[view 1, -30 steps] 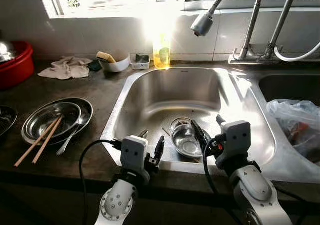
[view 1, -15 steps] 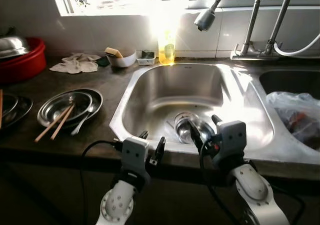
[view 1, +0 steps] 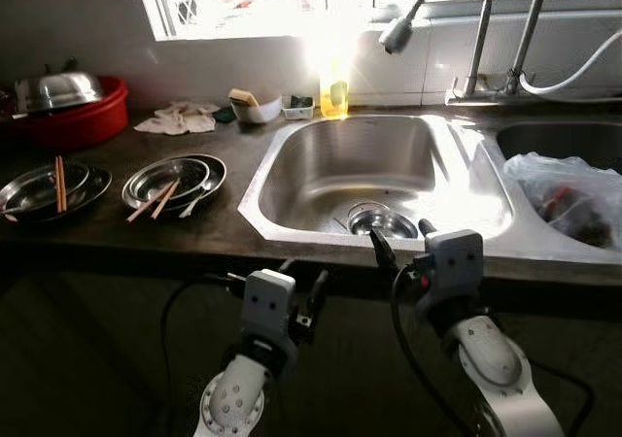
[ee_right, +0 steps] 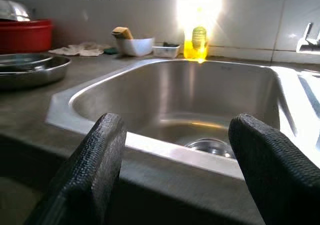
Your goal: Kitchen organization
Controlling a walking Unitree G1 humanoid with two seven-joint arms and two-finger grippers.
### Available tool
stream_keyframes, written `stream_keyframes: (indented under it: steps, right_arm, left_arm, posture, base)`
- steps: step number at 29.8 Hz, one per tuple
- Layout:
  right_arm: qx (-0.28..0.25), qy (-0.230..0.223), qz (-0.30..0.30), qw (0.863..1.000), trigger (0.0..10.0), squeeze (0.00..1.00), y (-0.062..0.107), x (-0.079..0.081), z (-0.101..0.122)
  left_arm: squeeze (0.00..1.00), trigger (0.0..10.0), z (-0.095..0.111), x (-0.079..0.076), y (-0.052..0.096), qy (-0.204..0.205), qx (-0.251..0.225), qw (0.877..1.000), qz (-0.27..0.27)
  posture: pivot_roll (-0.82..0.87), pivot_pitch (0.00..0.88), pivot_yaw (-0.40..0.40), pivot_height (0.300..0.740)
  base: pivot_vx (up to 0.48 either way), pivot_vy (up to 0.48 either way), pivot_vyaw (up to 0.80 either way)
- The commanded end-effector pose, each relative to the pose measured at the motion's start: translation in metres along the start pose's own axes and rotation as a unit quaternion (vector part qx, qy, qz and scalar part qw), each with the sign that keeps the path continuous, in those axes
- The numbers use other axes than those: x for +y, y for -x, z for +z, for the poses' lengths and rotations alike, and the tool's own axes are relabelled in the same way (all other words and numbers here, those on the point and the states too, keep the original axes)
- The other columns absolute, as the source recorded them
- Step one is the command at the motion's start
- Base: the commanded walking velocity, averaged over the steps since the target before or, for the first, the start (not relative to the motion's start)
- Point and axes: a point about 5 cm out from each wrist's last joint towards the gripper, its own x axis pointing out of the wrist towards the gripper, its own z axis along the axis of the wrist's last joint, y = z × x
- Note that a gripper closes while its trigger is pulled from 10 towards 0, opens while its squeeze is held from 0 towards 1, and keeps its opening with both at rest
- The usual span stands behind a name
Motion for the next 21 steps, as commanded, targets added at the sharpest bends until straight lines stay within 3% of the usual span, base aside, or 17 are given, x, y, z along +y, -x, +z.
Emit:
stream_keyframes:
  steps: [1, 21]
  right_arm:
    - [0.000, 0.000, 0.002, 1.000, 10.0, 0.00, -0.0006, 0.0012, 0.0013]
    - [-0.001, 0.005, -0.014, 1.000, 10.0, 0.00, -0.0016, 0.0006, 0.0014]
  left_arm:
    - [0.00, 10.0, 0.0020, 0.0020, -0.0010, -0.001, -0.002, 1.000, 0.008]
    - [0.00, 10.0, 0.0011, 0.0026, -0.0013, -0.002, 0.000, 1.000, 0.006]
  posture:
    - [0.03, 0.034, 0.025, 0.740]
    - [0.03, 0.036, 0.039, 0.740]
  base:
    - [-0.285, 0.000, 0.00]
    - [-0.282, 0.000, 0.00]
